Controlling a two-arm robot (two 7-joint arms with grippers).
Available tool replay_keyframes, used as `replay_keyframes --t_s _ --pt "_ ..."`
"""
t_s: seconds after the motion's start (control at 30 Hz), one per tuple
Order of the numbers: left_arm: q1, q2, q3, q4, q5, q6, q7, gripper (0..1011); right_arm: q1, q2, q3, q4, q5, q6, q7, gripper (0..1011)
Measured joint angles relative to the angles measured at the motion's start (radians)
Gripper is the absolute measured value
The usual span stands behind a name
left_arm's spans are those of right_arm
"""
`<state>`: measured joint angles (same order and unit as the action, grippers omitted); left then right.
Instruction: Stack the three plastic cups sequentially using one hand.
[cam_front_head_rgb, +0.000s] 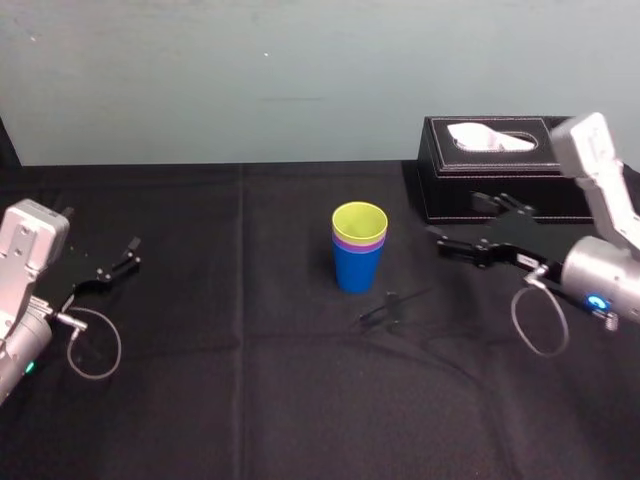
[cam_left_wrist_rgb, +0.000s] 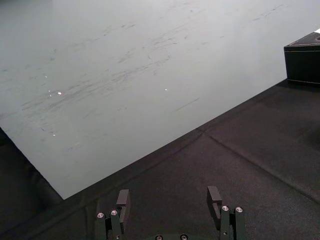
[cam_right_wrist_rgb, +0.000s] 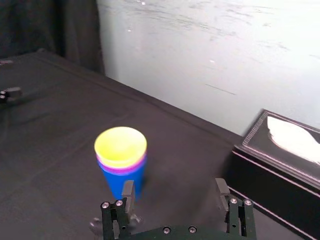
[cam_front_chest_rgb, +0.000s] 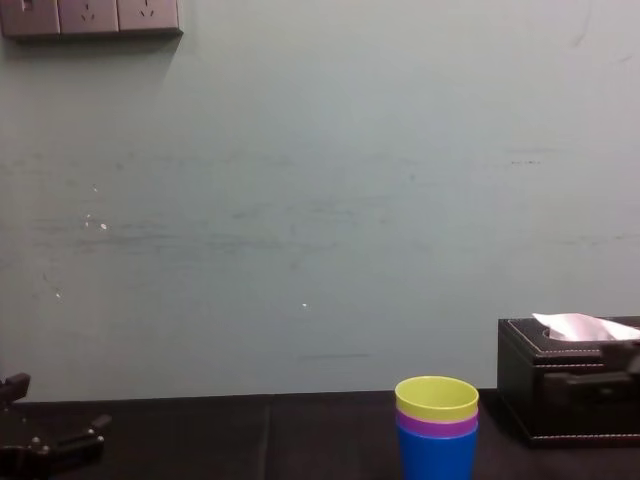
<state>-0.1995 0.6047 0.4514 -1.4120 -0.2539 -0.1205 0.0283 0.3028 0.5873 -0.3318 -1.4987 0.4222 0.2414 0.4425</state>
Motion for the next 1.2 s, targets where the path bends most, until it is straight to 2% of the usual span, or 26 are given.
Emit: replay_keyframes --t_s 0.13,0.43,1.2 --pt "0.0 0.0 0.0 0.0 0.0 0.0 0.0 1010 -0.038 0.017 0.033 0.018 0.018 -0.031 -0.001 1003" --pt "0.0 0.0 0.0 0.0 0.0 0.0 0.0 1010 -0.075 0.02 0.059 0.079 0.03 -0.081 0.006 1003" --pt "0.0 0.0 0.0 0.0 0.0 0.0 0.0 1010 -0.072 0.021 0.056 0.068 0.029 -0.074 0.006 1003"
